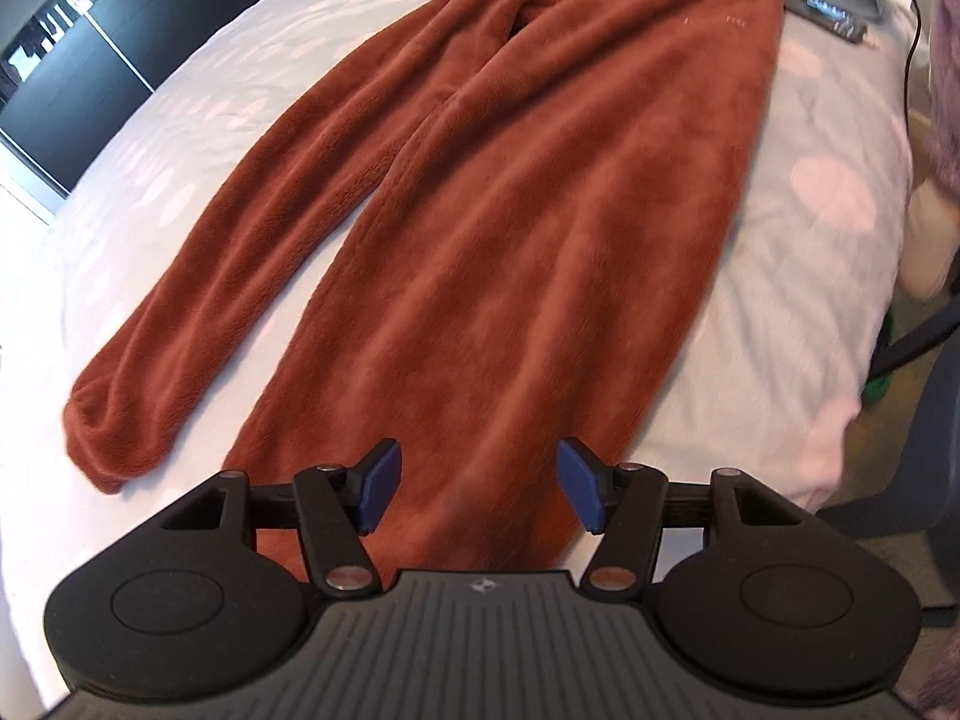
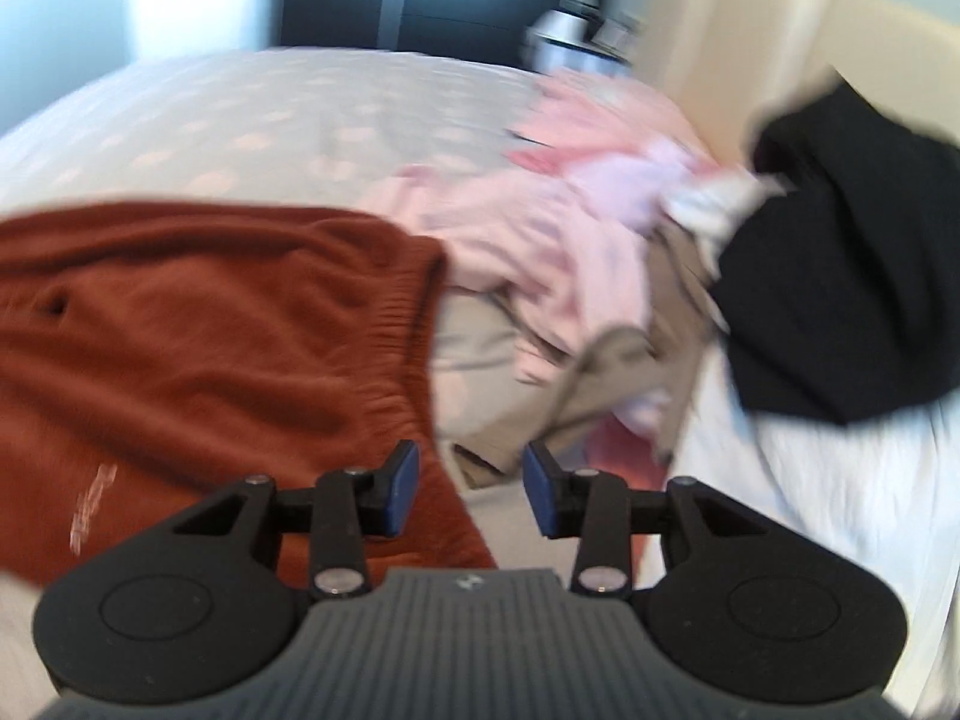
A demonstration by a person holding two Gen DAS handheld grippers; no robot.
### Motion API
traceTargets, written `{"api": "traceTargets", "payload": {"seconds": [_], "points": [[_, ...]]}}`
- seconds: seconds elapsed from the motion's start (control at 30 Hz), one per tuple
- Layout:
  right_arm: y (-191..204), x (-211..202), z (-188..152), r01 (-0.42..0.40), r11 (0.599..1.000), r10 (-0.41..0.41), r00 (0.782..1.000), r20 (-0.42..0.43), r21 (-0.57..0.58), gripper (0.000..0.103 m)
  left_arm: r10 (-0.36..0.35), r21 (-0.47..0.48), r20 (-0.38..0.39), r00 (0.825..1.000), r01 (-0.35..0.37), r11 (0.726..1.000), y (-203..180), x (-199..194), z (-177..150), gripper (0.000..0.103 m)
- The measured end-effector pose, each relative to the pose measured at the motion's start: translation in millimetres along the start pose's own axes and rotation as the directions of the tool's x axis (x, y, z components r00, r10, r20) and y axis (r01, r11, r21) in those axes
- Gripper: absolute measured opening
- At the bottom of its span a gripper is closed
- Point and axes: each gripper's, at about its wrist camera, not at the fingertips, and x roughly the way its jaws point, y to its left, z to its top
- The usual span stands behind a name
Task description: Fold clothes
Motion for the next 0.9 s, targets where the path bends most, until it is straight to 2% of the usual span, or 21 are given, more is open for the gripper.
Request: {"api": "traceTargets", "payload": {"seconds": [0.1,0.17,0.3,0.43,0.57,0.63,0.73,0.8,0.9], "points": [[20.3,-3.4,-0.3,-0.064,0.988,0.065,0.998,0.003,-0.142,0.042,0.040,0.034,-0.029,0.999,-0.039,0.999,-1.6,3.5,-11.4,0.056],[38.2,-4.6,-3.1,-0.091,0.960,0.094,0.996,-0.005,-0.265,0.042,0.063,0.055,-0.047,0.997,-0.060,0.997,-2.8,6.2,-17.8,0.056],[73.2,-1.9,-19.0,-0.146,0.875,0.139,0.989,-0.050,-0.461,0.043,0.093,0.074,-0.070,0.993,-0.088,0.993,-4.3,9.0,-29.3,0.056],[104.4,1.6,-41.8,-0.216,0.769,0.176,0.976,-0.126,-0.602,0.049,0.100,0.139,-0.087,0.991,-0.088,0.986,-12.8,8.6,-39.8,0.056],[122.9,3.8,-62.0,-0.249,0.664,0.178,0.968,-0.175,-0.705,0.050,0.083,0.211,-0.076,0.994,-0.066,0.975,-25.7,6.0,-43.6,0.056],[124.7,4.1,-65.7,-0.251,0.649,0.170,0.968,-0.184,-0.718,0.050,0.083,0.258,-0.055,0.995,-0.066,0.964,-34.3,2.1,-44.5,0.056],[122.4,2.7,-65.7,-0.244,0.652,0.169,0.970,-0.176,-0.718,0.050,0.126,0.349,-0.115,0.985,-0.079,0.934,-45.7,10.3,-50.2,0.056],[122.3,2.5,-68.0,-0.229,0.637,0.158,0.973,-0.166,-0.736,0.050,0.187,0.389,-0.209,0.960,-0.093,0.916,-46.3,26.7,-58.7,0.050],[123.9,2.6,-75.6,-0.210,0.580,0.137,0.978,-0.160,-0.787,0.050,0.207,0.329,-0.227,0.952,-0.125,0.936,-33.6,32.7,-62.9,0.050]]}}
